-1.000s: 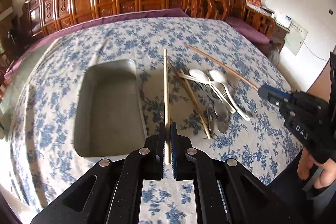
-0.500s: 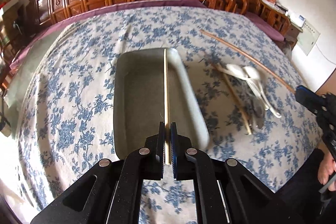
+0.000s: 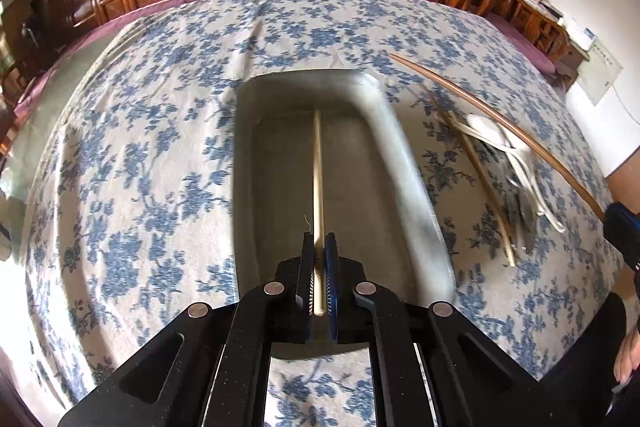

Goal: Organize utensils
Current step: 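Carry the chopstick into the grey tray and open the left gripper while the right gripper carries its chopstick, then lower the held chopstick into the grey tray and open the right gripper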

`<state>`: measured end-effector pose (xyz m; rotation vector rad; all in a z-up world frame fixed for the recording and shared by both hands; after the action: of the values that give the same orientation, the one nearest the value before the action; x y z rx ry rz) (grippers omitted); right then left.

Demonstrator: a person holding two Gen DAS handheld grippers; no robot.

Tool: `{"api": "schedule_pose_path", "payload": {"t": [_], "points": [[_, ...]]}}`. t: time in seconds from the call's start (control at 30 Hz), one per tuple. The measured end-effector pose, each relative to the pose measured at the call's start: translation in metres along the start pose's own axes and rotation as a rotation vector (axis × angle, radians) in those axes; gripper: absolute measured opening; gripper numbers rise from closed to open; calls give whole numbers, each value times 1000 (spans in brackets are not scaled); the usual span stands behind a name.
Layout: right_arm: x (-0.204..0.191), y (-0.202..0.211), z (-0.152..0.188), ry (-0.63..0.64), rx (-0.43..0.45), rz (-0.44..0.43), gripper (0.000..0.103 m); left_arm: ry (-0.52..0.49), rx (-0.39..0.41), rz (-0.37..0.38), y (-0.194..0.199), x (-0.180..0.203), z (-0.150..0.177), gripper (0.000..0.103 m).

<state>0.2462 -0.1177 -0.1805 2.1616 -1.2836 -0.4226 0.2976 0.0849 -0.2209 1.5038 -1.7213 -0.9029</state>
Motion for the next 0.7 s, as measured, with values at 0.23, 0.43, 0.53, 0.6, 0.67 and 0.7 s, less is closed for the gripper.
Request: {"api": "schedule_pose_path", "payload": {"t": [0.23,0.43,0.53,0.6,0.67,0.7], "points": [[-14,-11,-5,2,-8,-30,6,36,57,6,24,-16,2,36],[-38,-26,-13,30,-17,-54,6,50,112,-9,58,-33,12,45],[-50,-38,-16,47,-33,-57,6,52,141,-18,74,-40,14,54],[-55,-46,-18,50,-42,-59,6,57,174,-31,85,-44,14,59],[-59,-54,-19,53,-54,-58,6,62,199,-47,95,-48,13,68],[-60,-57,-18,50,-60,-58,6,69,208,-47,97,-51,11,72]]}}
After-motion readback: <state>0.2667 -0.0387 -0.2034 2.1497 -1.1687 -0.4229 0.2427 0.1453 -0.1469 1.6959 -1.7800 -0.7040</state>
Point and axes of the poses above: each gripper's, at about its wrist camera, not at the fingertips, and y roughly against the way its jaws point, x to its right, z to its underside, the point moved 5 cm from there along -y, roughly the way its jaws point, and after that the axes turned 3 degrees about x, right-handed, at the moved point
